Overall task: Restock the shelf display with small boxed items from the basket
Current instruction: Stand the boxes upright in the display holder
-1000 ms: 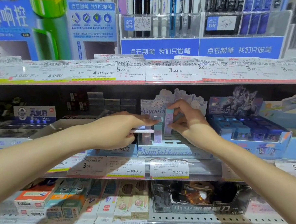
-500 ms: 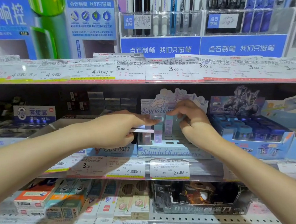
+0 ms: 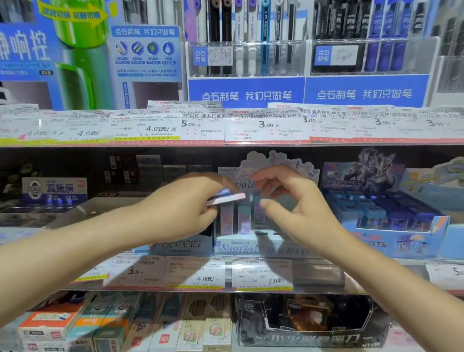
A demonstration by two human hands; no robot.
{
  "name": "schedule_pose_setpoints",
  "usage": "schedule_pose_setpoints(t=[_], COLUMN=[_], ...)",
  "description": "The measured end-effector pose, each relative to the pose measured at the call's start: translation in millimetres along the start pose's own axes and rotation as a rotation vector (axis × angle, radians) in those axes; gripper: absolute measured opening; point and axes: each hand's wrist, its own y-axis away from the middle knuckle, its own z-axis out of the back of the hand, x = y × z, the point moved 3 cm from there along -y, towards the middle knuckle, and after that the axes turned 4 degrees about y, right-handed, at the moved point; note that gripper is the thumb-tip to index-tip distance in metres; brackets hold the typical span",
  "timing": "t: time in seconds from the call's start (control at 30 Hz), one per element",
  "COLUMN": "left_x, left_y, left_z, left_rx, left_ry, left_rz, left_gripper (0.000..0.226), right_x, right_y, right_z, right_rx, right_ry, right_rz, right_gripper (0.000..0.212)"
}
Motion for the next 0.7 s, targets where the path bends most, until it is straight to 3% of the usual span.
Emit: schedule_pose_setpoints(t=[0.03,0.17,0.3,0.53,0.7], left_x=[-1,-5,-13,-5,-6], left_y=[0,1,8,20,22], left_z=[1,4,5,5,2], left_rx=[-0.026,0.061,0.277,0.356,0.36], left_ry=[0.026,0.289,0.649,0.891,1.387], left_rz=[0.004,0.093,0.225,0.44,0.551], left_gripper=[0.015,0.019,0.011,0.015,0.037], right_x=[10,30,31,19,14], right_y=[1,-2,-4,-5,-2], right_z=[-2,-4,-3,13,23], right_rx=[0.01,-0.015,0.055,0.125,0.113], right_ry=[-0.012,0.049,-0.044,-0.362,-0.353], right_rz=[0.062,0.163,0.069,-0.159,-0.144], right_gripper=[0.027,0.016,0.008,0.01,0.015])
